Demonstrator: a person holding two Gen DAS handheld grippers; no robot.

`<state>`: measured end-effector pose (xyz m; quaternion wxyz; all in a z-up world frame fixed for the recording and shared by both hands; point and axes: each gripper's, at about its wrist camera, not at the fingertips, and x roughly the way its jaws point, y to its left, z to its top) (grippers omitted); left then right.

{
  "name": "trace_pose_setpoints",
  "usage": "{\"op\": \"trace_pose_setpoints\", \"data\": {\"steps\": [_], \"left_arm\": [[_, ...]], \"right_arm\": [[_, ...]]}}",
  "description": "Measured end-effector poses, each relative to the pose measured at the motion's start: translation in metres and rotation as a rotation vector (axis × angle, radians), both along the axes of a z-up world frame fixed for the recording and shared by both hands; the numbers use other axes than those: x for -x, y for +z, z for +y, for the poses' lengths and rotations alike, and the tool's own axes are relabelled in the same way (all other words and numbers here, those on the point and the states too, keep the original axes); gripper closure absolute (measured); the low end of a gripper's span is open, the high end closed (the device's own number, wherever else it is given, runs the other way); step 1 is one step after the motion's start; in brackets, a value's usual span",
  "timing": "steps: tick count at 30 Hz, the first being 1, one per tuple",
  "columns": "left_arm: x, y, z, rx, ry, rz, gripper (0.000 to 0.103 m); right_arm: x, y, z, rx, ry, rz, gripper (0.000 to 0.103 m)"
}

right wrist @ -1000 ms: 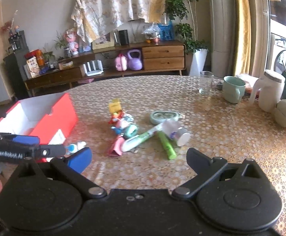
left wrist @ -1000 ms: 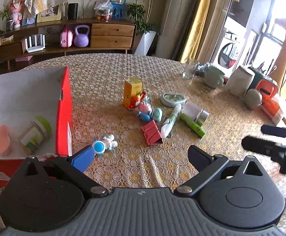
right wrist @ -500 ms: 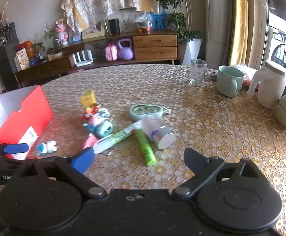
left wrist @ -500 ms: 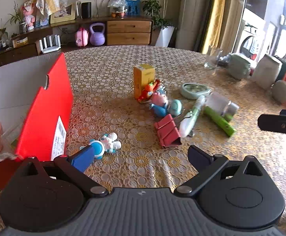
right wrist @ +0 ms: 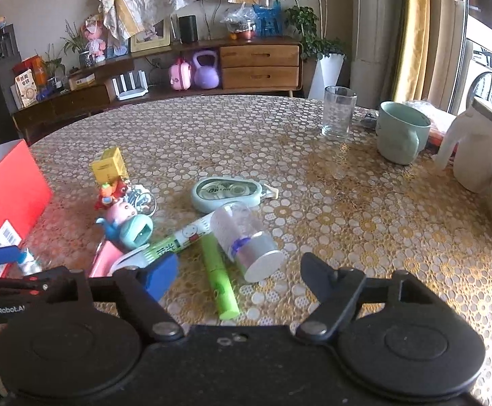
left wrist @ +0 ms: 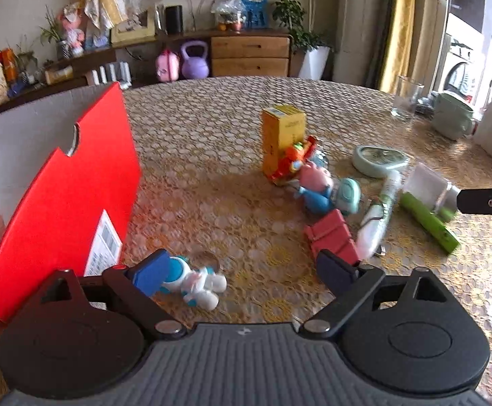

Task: Organize rigid objects
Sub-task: 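Withdraw both tools from the box back over the table items, then grasp the blue-white toy figure with the left tool while the right tool grasps the clear cup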

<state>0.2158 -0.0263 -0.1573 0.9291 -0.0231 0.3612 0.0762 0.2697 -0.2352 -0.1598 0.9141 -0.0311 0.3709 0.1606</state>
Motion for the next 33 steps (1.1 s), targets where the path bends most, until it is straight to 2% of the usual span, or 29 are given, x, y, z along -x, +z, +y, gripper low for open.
{"op": "trace_pose_setpoints", "data": {"steps": [2, 9, 12, 16, 21, 25, 27, 33], "left_arm": [[0.001, -0.001, -0.001, -0.025, 0.013, -0.002, 0.017], [0.002, -0.004, -0.005, -0.087, 0.016, -0.003, 0.018], [0.01, -0.002, -0.006, -0.065, 0.014, -0.006, 0.018], [0.014, 0.002, -0.007, -0.074, 0.061, 0.005, 0.024], [0.012, -0.003, -0.009, -0.079, 0.122, 0.038, 0.026], [0.014, -0.003, -0.005, -0.082, 0.177, 0.037, 0.027], [0.009, -0.008, -0.005, -0.081, 0.192, 0.068, 0.027], [0.005, -0.009, 0.004, -0.014, 0.218, 0.065, 0.027]], "right_arm": [[-0.005, -0.003, 0.001, 0.004, 0.0, 0.002, 0.027], [-0.021, -0.01, 0.003, 0.018, -0.016, 0.013, 0.031], [-0.023, -0.013, 0.003, 0.011, -0.018, 0.02, 0.033], [-0.024, -0.012, 0.003, 0.01, -0.018, 0.015, 0.034], [-0.025, -0.011, 0.005, 0.01, -0.008, 0.014, 0.037], [-0.027, -0.012, 0.004, 0.011, -0.002, 0.021, 0.042], [-0.031, -0.013, 0.004, 0.009, -0.004, 0.025, 0.046], [-0.04, -0.018, 0.003, 0.003, -0.005, 0.036, 0.052]]}}
